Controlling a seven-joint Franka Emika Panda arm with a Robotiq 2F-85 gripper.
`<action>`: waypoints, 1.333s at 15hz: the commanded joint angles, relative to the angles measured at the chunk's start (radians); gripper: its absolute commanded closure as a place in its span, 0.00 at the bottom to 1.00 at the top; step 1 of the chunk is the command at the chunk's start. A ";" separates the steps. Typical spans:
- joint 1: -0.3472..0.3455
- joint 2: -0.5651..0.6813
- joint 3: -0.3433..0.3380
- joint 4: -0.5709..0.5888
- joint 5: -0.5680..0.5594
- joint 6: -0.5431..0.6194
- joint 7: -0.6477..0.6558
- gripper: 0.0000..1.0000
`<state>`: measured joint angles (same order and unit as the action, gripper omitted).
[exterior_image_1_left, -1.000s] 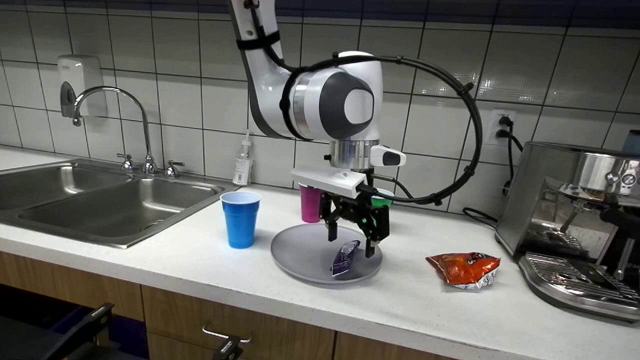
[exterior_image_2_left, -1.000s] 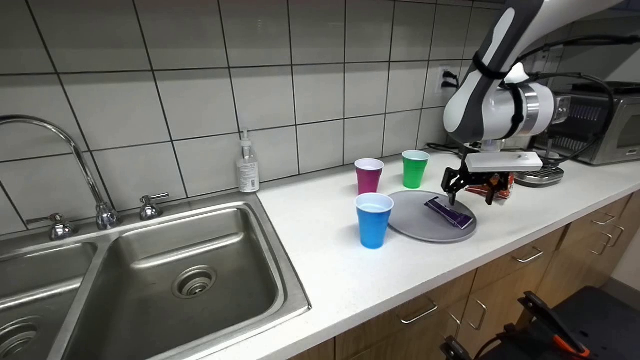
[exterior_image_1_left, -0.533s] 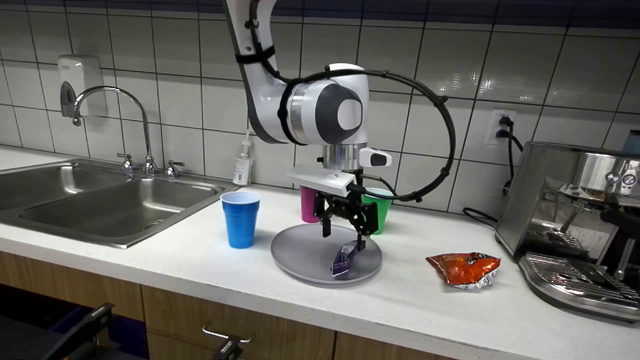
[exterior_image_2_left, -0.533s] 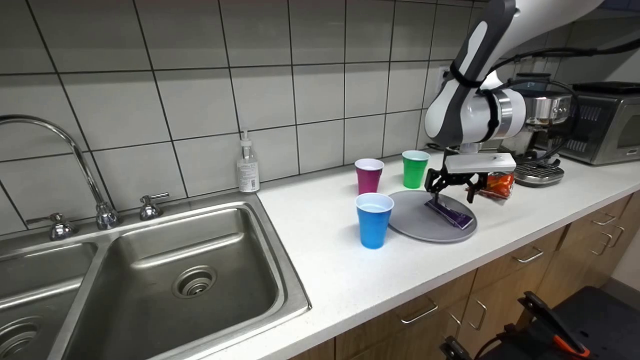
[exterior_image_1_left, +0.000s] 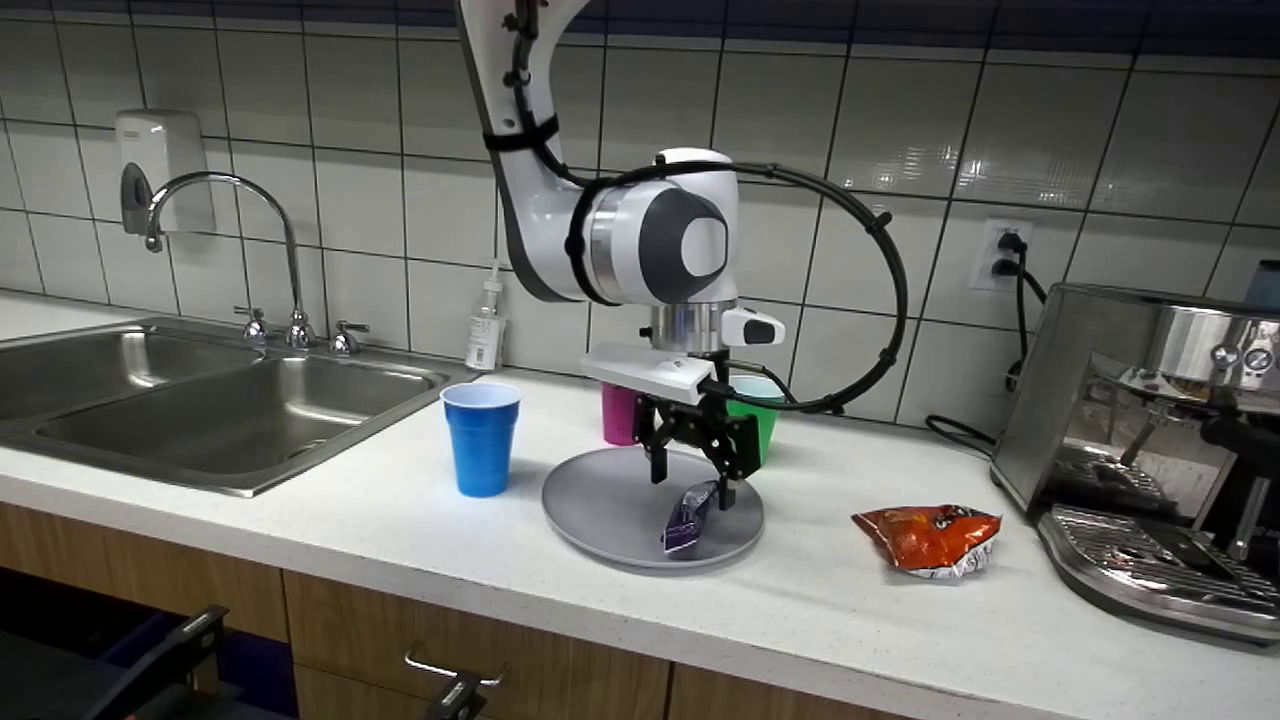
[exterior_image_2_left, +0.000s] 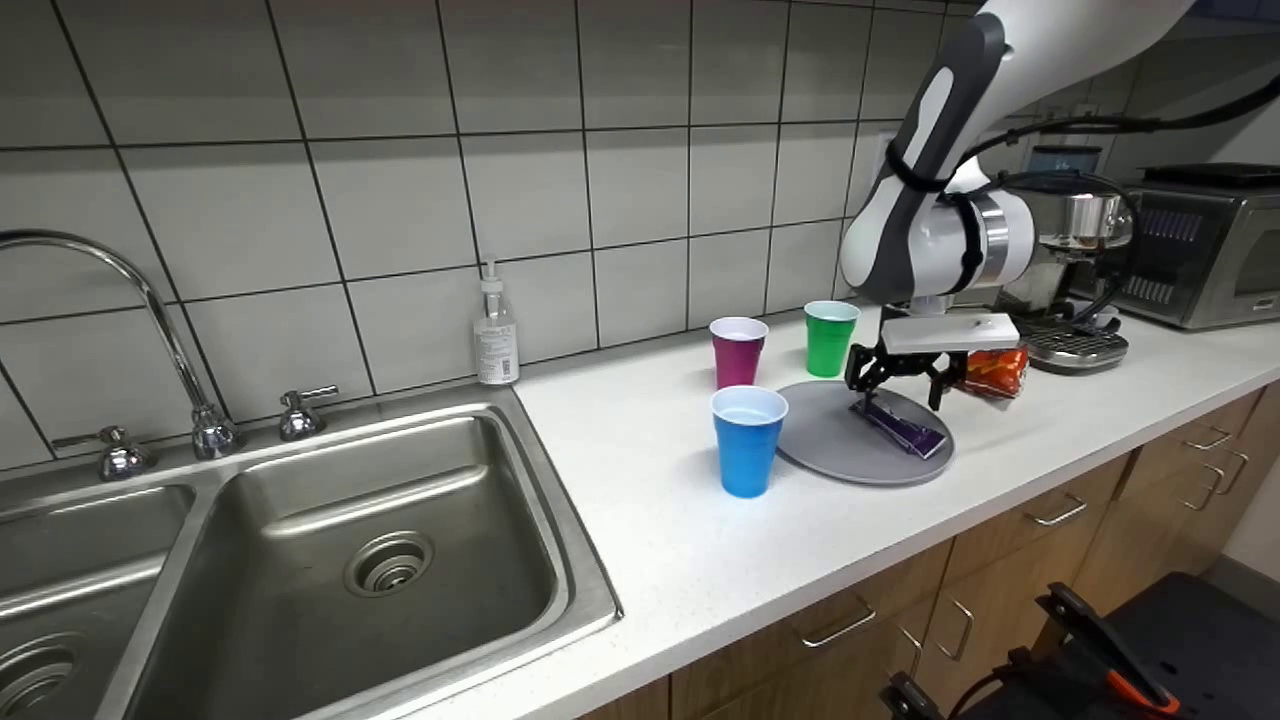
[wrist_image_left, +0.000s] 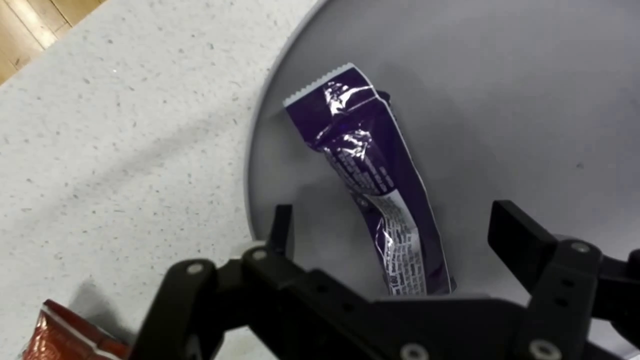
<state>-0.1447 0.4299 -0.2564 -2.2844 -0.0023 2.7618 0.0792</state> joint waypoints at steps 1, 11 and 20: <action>-0.001 0.019 0.000 0.028 -0.010 -0.015 0.024 0.00; -0.013 0.029 0.004 0.025 0.000 -0.014 0.013 0.32; -0.028 0.018 0.008 0.017 0.009 -0.013 0.003 1.00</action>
<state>-0.1525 0.4540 -0.2585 -2.2755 0.0007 2.7618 0.0793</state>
